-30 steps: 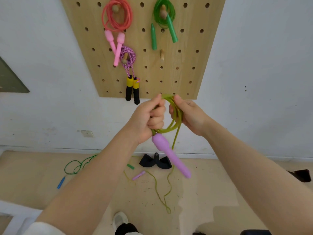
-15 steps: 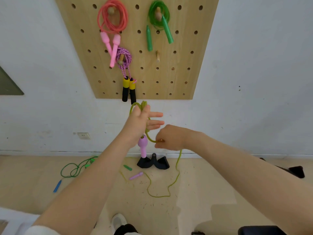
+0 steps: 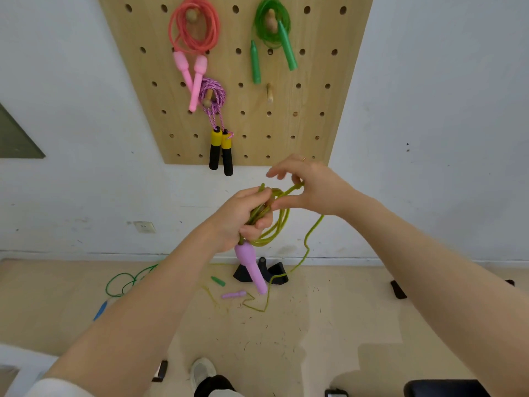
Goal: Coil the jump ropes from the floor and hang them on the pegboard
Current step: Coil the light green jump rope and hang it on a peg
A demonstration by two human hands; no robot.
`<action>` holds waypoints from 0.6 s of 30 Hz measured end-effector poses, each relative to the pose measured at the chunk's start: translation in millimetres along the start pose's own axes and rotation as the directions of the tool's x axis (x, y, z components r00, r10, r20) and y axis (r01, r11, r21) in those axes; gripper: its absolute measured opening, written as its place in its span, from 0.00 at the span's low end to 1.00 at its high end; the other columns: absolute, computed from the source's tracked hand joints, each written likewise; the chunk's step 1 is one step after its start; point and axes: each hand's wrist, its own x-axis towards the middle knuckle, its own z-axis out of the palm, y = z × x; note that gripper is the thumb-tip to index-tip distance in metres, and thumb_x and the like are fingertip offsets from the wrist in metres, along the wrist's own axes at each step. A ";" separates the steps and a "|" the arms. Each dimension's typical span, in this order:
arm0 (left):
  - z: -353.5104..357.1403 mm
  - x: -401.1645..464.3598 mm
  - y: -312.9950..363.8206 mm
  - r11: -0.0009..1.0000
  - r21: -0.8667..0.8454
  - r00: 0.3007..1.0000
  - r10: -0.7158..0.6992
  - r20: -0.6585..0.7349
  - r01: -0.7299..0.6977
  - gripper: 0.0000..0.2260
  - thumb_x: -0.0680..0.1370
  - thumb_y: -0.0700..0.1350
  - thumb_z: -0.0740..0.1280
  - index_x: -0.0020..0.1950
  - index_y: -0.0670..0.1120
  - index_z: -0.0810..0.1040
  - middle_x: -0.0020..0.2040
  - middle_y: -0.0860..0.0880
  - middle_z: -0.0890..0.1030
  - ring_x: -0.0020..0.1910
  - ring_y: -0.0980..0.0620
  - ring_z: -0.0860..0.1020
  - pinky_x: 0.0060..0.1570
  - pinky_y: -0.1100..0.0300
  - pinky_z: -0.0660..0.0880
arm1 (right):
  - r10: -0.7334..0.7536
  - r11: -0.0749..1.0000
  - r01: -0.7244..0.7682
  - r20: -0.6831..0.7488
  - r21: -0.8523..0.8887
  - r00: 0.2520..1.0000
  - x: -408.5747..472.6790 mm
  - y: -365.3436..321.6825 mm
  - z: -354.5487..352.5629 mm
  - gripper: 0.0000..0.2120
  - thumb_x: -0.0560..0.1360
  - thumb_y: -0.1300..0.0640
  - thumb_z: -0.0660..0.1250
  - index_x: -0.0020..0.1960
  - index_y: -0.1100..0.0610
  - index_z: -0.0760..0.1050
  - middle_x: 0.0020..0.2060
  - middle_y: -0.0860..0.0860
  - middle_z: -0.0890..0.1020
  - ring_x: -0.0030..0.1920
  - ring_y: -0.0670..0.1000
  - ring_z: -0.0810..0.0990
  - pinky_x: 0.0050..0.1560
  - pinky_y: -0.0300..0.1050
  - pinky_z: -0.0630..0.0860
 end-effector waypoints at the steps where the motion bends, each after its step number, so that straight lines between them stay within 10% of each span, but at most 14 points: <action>1: -0.1 0.3 0.6 0.999 -0.016 0.999 -0.032 0.016 0.033 0.17 0.82 0.52 0.51 0.38 0.45 0.68 0.22 0.50 0.66 0.16 0.58 0.55 0.19 0.68 0.50 | -0.020 0.999 0.019 0.036 0.037 0.999 0.3 0.8 1.2 0.24 0.68 0.50 0.73 0.62 0.54 0.75 0.52 0.45 0.75 0.41 0.39 0.71 0.45 0.32 0.68; 5: -0.2 0.6 4.1 0.993 -0.053 0.993 -0.101 0.059 0.105 0.20 0.81 0.58 0.49 0.39 0.47 0.70 0.22 0.50 0.65 0.15 0.59 0.54 0.17 0.69 0.50 | 0.002 0.980 -0.041 0.199 0.192 0.980 2.5 2.4 7.0 0.17 0.74 0.56 0.68 0.62 0.55 0.75 0.55 0.46 0.79 0.52 0.42 0.75 0.53 0.29 0.68; 12: -0.8 2.0 14.6 0.999 -0.007 0.999 -0.038 0.007 0.038 0.21 0.80 0.59 0.52 0.36 0.45 0.67 0.24 0.52 0.65 0.17 0.60 0.56 0.19 0.67 0.52 | 0.093 0.888 -0.127 0.098 0.442 0.991 3.0 -2.3 11.3 0.03 0.76 0.58 0.66 0.47 0.55 0.72 0.29 0.50 0.75 0.30 0.47 0.69 0.35 0.38 0.66; 18: -2.2 0.6 12.0 0.954 -0.268 0.991 0.128 -0.047 -0.136 0.16 0.72 0.58 0.59 0.32 0.48 0.61 0.20 0.56 0.59 0.14 0.62 0.55 0.19 0.67 0.48 | 0.162 0.687 -0.170 0.079 0.707 0.984 -0.9 5.6 18.4 0.12 0.80 0.49 0.56 0.43 0.54 0.72 0.30 0.48 0.74 0.32 0.46 0.69 0.37 0.38 0.66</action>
